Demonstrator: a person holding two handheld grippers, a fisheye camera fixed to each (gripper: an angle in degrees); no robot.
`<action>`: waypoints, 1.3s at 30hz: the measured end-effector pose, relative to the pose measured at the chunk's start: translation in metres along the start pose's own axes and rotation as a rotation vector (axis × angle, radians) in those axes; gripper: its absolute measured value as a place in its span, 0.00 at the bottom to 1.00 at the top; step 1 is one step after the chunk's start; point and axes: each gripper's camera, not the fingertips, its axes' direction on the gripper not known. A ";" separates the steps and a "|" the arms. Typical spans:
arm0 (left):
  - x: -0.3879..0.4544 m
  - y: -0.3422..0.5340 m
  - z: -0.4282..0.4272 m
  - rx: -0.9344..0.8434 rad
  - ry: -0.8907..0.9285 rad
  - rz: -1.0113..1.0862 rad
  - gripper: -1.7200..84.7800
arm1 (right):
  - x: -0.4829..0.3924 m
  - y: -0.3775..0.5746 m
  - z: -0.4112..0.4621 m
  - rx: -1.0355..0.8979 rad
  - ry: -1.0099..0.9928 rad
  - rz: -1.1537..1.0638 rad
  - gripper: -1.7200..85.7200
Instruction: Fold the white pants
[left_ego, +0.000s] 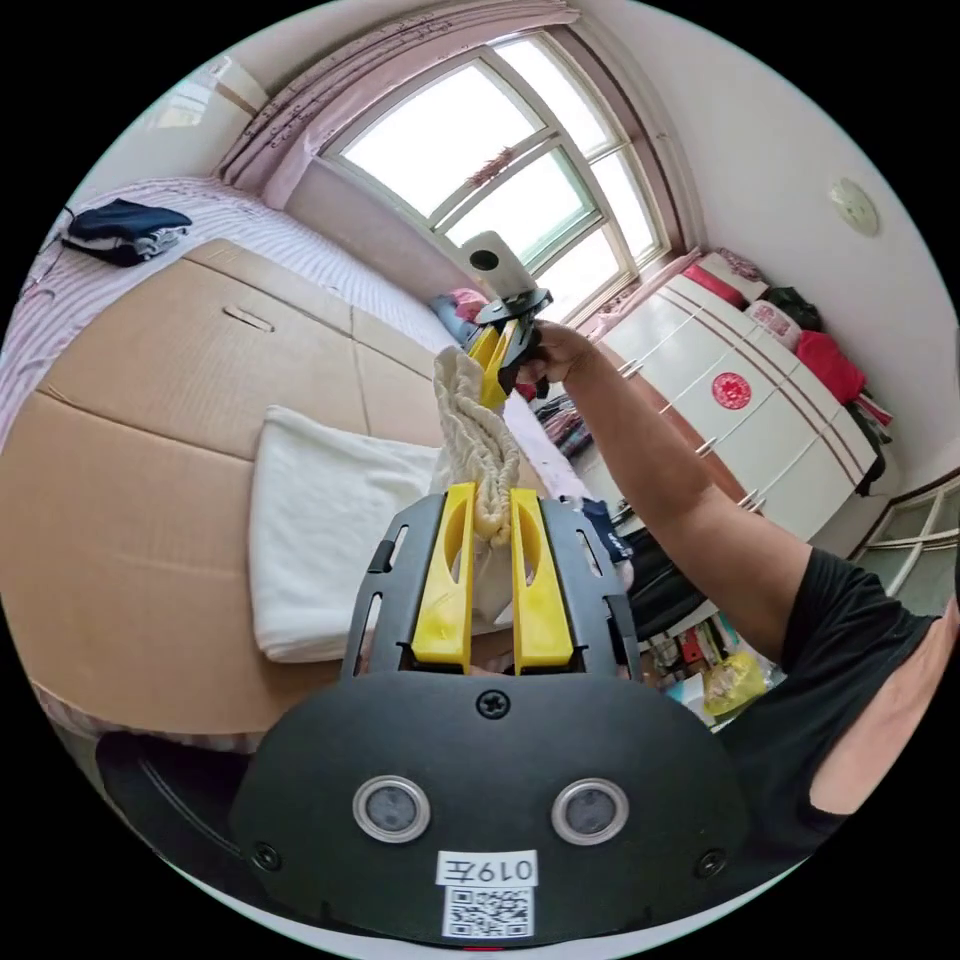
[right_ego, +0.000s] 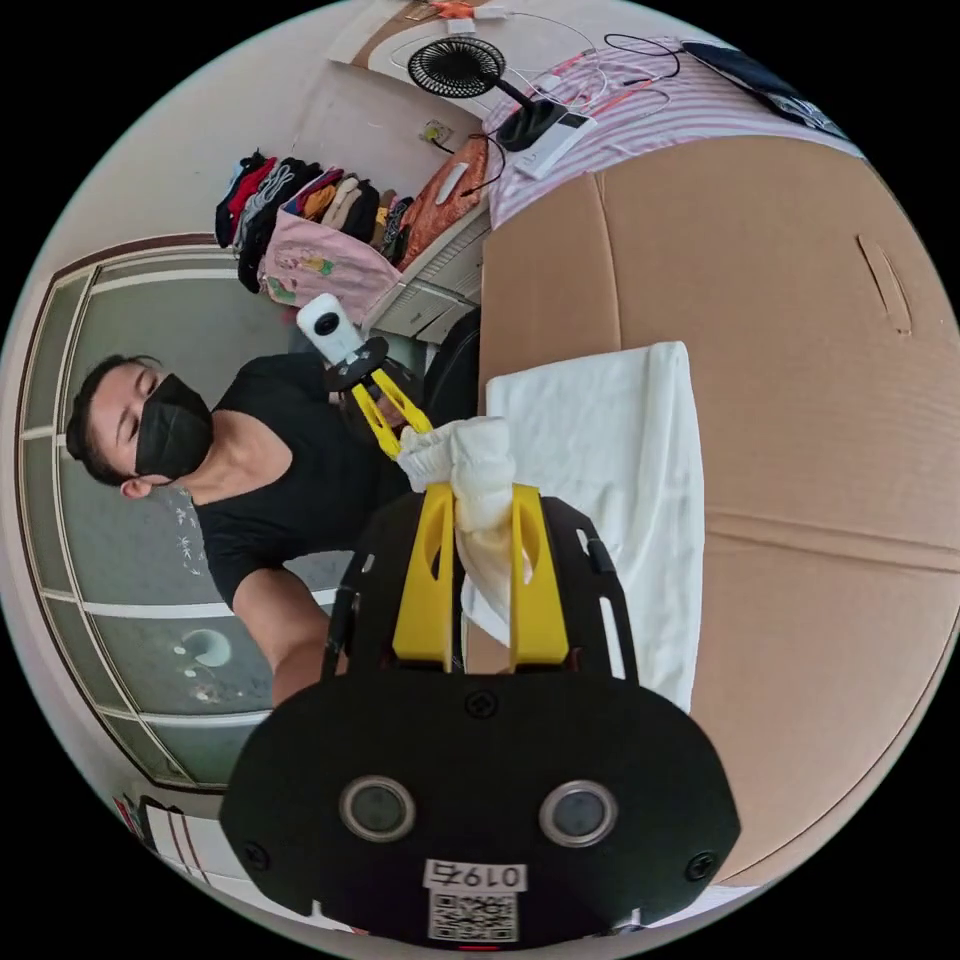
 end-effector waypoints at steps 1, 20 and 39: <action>-0.003 -0.001 -0.001 -0.011 -0.039 0.003 0.04 | 0.015 -0.017 0.006 0.000 -0.011 0.006 0.12; -0.120 -0.034 0.002 -0.166 -0.063 -0.142 0.03 | 0.128 -0.057 0.056 0.071 -0.146 0.083 0.12; -0.137 -0.034 -0.033 -0.105 -0.140 -0.193 0.03 | 0.161 -0.006 0.164 0.212 -0.156 0.127 0.12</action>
